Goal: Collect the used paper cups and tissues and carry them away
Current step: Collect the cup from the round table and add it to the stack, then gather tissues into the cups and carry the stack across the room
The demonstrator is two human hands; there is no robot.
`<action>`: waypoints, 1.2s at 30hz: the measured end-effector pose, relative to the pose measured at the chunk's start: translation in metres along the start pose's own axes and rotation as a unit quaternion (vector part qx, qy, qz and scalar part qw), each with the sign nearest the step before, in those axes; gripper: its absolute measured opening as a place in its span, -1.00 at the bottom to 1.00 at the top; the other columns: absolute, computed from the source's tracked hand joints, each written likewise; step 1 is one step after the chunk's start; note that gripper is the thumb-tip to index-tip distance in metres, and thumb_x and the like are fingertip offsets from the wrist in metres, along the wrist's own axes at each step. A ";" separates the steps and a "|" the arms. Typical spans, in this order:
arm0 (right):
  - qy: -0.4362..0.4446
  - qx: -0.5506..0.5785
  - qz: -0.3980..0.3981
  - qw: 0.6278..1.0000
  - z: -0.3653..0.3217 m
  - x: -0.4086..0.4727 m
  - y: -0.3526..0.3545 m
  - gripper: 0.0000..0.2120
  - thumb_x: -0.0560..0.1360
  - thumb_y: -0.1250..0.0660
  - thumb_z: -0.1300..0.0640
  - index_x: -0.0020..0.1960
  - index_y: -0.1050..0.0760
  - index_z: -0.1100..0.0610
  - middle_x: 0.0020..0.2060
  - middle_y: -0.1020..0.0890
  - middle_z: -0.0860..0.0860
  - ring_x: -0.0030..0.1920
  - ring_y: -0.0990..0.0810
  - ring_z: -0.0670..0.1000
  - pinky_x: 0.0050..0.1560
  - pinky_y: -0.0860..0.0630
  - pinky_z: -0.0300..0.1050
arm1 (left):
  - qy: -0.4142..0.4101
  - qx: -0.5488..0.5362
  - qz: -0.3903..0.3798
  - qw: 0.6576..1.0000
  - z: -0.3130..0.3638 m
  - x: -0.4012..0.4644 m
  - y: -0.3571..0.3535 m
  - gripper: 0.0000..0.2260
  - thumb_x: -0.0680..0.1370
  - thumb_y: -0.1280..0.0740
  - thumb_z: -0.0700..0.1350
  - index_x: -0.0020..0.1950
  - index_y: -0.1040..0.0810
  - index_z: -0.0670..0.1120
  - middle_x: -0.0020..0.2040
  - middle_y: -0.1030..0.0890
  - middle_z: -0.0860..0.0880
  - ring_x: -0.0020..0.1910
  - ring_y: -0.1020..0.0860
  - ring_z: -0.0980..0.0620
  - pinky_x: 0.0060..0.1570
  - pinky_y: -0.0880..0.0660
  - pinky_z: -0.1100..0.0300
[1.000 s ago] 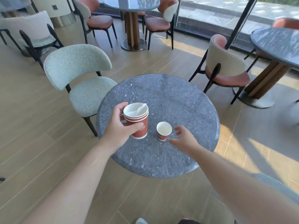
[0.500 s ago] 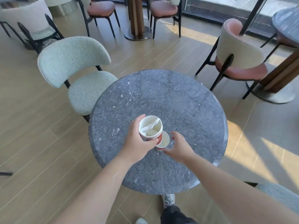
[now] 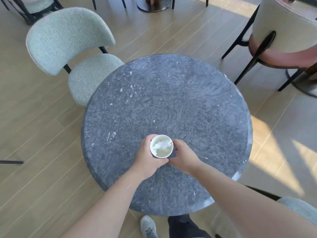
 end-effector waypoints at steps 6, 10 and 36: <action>0.049 -0.003 -0.030 0.998 -0.025 0.012 0.011 -0.50 0.32 -0.43 0.00 0.25 -0.47 -0.05 0.05 -0.52 -0.11 0.07 -0.52 -0.09 0.15 -0.48 -0.09 | 0.033 -0.053 0.008 0.998 0.011 0.010 0.011 -0.34 0.33 -0.62 -0.36 0.22 -0.41 0.14 0.17 -0.60 0.09 0.07 -0.58 0.27 0.03 -0.48 0.43; 0.086 0.010 -0.028 0.996 -0.062 0.013 0.028 -0.43 0.22 -0.34 -0.26 0.19 -0.48 -0.10 -0.02 -0.57 -0.18 0.01 -0.54 -0.14 0.08 -0.48 -0.17 | 0.019 -0.117 0.031 0.993 0.040 0.009 0.039 -0.35 0.26 -0.64 -0.28 0.20 -0.45 0.13 0.13 -0.64 0.09 0.00 -0.61 0.31 0.04 -0.60 0.22; 0.203 0.223 -0.090 0.949 -0.372 -0.035 -0.120 -0.84 0.49 -0.38 0.06 0.07 -0.54 -0.06 -0.04 -0.64 -0.07 -0.05 -0.61 -0.15 -0.05 -0.53 -0.23 | -0.097 -0.359 0.250 0.894 0.015 -0.132 0.360 -0.55 0.36 -0.52 -0.19 0.24 -0.58 -0.09 0.04 -0.71 0.03 -0.04 -0.64 0.14 -0.12 -0.52 0.34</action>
Point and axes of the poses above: each hand's wrist, its own x-axis towards the middle knuckle, its own y-axis out of the back of the hand, z = x × y, the point moved 9 cm from there along x, towards the middle knuckle
